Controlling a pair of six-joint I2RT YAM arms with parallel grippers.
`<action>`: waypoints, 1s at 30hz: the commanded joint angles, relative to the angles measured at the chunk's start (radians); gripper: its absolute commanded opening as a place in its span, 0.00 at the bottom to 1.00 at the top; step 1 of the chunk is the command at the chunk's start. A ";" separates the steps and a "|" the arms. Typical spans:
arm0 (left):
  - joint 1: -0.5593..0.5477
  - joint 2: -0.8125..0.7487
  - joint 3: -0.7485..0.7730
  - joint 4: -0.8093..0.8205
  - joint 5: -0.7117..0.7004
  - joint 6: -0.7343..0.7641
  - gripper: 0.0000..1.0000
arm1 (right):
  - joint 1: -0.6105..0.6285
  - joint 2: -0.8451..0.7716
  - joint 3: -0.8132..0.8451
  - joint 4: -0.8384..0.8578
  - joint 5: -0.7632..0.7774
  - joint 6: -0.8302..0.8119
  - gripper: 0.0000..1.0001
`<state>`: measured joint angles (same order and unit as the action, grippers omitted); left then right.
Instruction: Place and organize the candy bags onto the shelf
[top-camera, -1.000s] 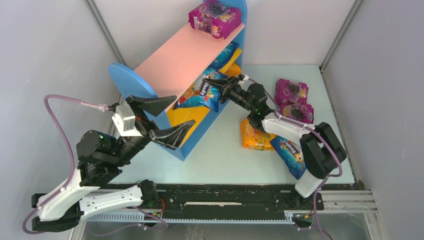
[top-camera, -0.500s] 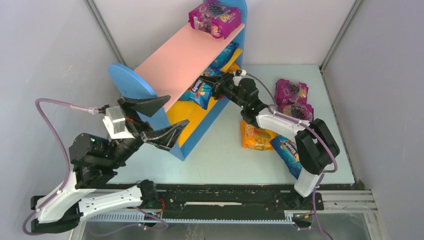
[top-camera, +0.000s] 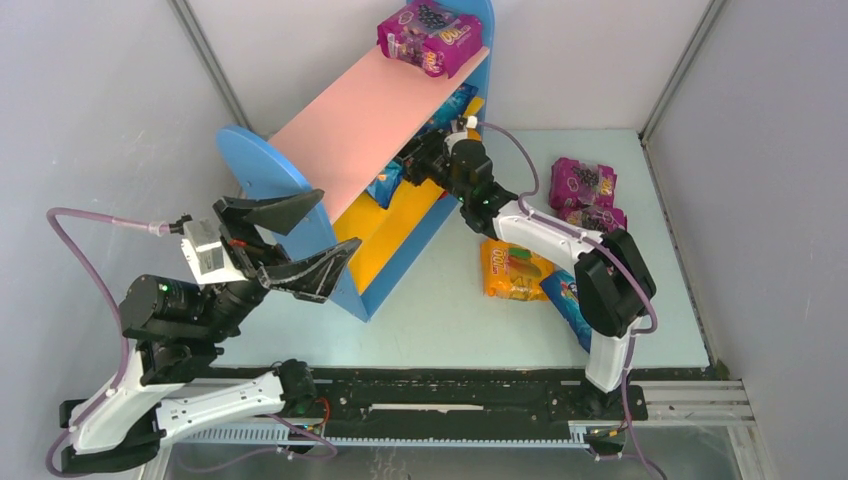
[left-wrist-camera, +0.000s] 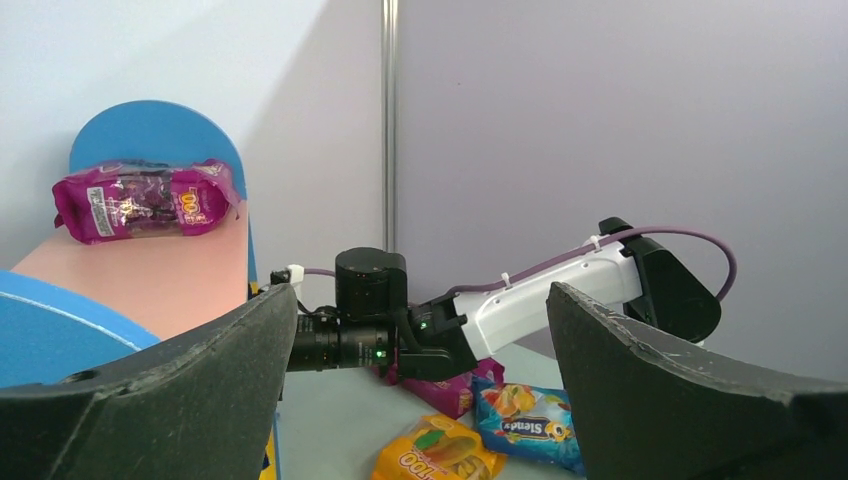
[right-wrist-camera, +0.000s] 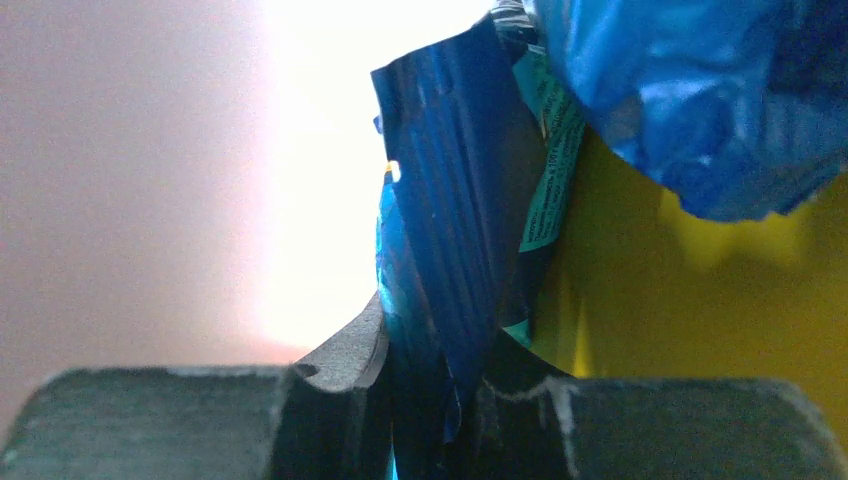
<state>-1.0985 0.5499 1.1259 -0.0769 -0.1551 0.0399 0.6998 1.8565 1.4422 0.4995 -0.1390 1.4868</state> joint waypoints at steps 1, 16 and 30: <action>0.017 0.010 -0.004 0.034 0.016 -0.026 1.00 | 0.007 0.003 0.082 -0.007 0.102 -0.209 0.00; 0.084 0.047 -0.008 0.057 0.080 -0.091 1.00 | 0.016 -0.060 0.098 -0.076 0.241 -0.680 0.00; 0.115 0.051 -0.015 0.067 0.096 -0.114 1.00 | 0.112 -0.079 0.201 -0.061 0.242 -0.976 0.00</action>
<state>-0.9913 0.5976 1.1255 -0.0517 -0.0734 -0.0551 0.7685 1.8565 1.5612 0.3241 0.0578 0.6662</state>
